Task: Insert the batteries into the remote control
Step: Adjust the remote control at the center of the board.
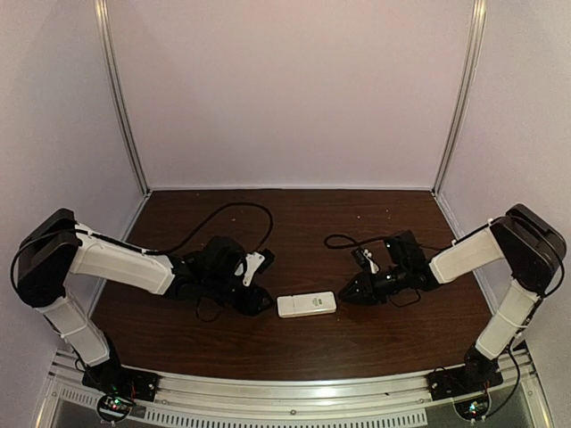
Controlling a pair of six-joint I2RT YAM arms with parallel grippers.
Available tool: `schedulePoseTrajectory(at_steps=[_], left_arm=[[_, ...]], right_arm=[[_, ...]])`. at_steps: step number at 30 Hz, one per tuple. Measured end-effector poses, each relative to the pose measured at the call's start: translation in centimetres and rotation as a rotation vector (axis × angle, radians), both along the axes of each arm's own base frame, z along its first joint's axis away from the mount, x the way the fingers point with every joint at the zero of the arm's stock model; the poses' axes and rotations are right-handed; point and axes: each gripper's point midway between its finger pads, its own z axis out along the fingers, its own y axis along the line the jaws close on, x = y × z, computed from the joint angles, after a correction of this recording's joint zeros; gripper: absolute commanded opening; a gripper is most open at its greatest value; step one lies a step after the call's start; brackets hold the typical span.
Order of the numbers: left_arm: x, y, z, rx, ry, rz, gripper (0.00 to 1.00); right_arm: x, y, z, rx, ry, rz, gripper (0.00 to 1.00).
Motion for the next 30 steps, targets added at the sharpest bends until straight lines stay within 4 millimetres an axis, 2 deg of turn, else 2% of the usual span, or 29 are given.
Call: schedulePoseTrajectory(at_steps=[6,16,30], left_arm=[[0.3,-0.9,0.0,-0.059,0.037,0.045,0.45],[0.3,-1.4,-2.6,-0.040,0.097,0.065,0.42],[1.1,-3.7,-2.9,-0.067,0.101,0.057,0.31]], right_arm=[[-0.3,0.3,-0.7,-0.009,0.011,0.010,0.26],[-0.7,1.1,-1.0,-0.006,0.011,0.034,0.26],[-1.3,1.5,-1.6,-0.010,0.021,0.053,0.22]])
